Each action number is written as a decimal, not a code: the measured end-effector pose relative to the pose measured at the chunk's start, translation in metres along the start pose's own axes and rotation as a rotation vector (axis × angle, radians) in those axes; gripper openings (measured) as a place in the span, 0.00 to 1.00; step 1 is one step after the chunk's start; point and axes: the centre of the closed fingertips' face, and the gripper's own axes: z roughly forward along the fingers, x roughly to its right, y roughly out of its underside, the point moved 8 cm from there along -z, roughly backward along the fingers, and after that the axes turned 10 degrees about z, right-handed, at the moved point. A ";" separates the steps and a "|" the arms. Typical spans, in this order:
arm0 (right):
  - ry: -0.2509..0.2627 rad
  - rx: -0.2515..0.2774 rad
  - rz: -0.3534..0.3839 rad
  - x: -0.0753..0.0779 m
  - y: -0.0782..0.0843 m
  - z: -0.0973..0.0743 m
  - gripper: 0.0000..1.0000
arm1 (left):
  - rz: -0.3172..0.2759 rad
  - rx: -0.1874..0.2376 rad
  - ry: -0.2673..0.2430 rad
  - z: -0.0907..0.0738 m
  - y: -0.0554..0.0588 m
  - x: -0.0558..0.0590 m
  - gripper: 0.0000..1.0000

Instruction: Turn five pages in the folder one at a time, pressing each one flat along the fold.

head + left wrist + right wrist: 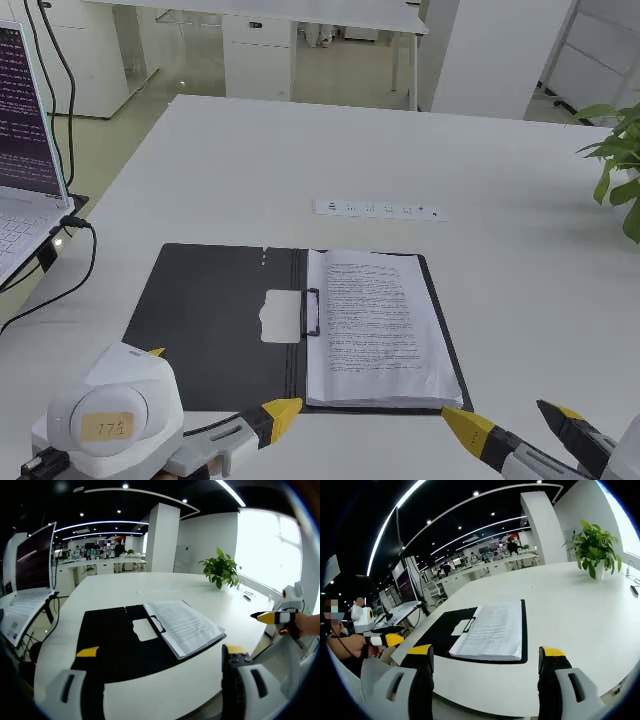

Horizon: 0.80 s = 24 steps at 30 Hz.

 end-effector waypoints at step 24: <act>-0.012 0.029 -0.016 0.001 -0.017 -0.003 0.98 | -0.023 0.018 -0.082 -0.047 -0.003 -0.027 0.99</act>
